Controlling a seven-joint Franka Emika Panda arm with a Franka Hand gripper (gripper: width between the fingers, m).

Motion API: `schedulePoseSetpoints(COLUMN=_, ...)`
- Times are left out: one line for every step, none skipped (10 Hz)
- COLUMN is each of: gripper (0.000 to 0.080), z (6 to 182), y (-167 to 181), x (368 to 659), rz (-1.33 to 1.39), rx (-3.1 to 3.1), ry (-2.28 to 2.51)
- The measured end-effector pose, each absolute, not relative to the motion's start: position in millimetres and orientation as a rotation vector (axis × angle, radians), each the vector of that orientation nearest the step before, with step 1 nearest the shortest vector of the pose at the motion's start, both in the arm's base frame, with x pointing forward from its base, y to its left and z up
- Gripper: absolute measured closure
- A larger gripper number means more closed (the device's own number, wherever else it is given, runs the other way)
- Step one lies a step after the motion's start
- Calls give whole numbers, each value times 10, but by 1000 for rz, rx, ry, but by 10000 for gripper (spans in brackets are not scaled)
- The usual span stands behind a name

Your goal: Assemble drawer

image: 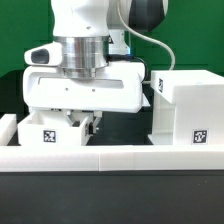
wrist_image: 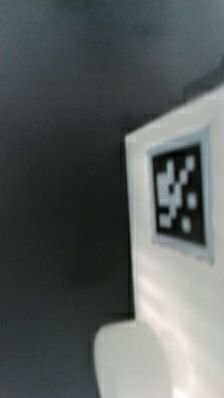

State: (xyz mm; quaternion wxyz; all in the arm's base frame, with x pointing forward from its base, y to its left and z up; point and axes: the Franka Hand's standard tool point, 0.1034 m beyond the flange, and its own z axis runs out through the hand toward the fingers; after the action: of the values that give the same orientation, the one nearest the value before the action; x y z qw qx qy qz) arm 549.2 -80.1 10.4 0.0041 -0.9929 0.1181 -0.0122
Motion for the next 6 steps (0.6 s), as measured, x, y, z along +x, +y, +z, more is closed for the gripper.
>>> schedulePoseSetpoints(gripper=755, z=114, y=-810, x=5496, rz=-41, rx=-3112, ry=363)
schedulePoseSetpoints(gripper=758, z=121, y=-806, x=5501, rz=-43, rx=-3112, ry=363)
schedulePoseSetpoints(gripper=758, z=115, y=-804, x=5498, rz=-42, rx=-3112, ry=362)
schedulePoseSetpoints(gripper=758, z=111, y=-802, x=5496, rz=-41, rx=-3112, ry=361)
schedulePoseSetpoints(gripper=758, z=110, y=-801, x=5495, rz=-40, rx=-3112, ry=361)
schedulePoseSetpoints(gripper=758, z=109, y=-801, x=5495, rz=-40, rx=-3112, ry=361)
